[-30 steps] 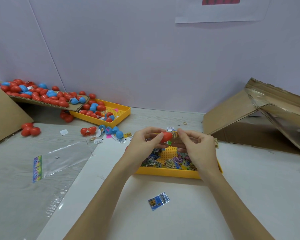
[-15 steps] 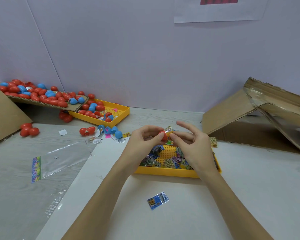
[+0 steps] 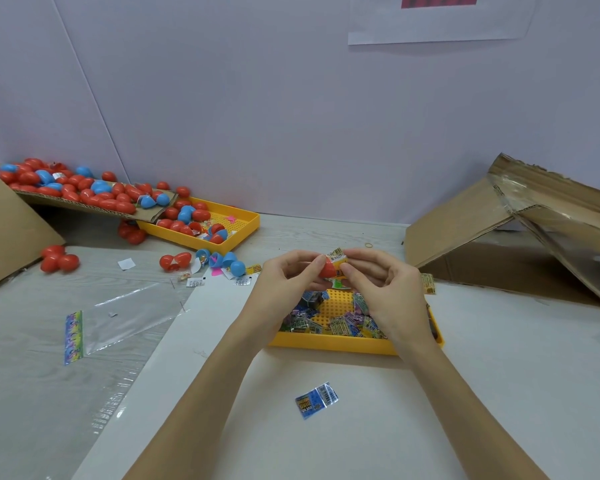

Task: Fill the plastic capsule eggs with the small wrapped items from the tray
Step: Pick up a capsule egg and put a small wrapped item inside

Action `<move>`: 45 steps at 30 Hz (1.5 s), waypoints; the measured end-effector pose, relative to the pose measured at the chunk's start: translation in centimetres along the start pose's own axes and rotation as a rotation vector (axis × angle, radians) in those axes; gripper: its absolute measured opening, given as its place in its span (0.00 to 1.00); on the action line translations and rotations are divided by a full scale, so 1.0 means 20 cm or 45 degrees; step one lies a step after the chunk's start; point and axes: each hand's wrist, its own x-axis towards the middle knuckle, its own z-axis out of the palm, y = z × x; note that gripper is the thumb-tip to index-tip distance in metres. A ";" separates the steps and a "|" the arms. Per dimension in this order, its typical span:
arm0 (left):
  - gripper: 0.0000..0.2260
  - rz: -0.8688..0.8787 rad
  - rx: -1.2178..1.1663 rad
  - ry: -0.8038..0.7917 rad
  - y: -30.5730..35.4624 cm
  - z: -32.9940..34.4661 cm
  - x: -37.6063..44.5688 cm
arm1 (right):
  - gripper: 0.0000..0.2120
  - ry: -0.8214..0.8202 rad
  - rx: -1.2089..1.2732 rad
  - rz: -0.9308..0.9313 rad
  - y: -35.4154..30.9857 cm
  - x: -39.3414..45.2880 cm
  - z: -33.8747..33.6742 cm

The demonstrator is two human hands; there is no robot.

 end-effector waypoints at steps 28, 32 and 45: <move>0.17 0.823 0.480 0.159 0.03 0.04 -0.04 | 0.17 -0.246 0.930 0.687 -0.10 0.01 -0.02; 0.18 0.788 0.340 0.121 0.04 0.04 -0.04 | 0.20 -0.267 1.024 0.724 -0.12 0.00 -0.02; 0.12 0.498 0.030 0.004 0.06 0.05 -0.05 | 0.16 -0.204 0.930 0.745 -0.19 -0.01 0.02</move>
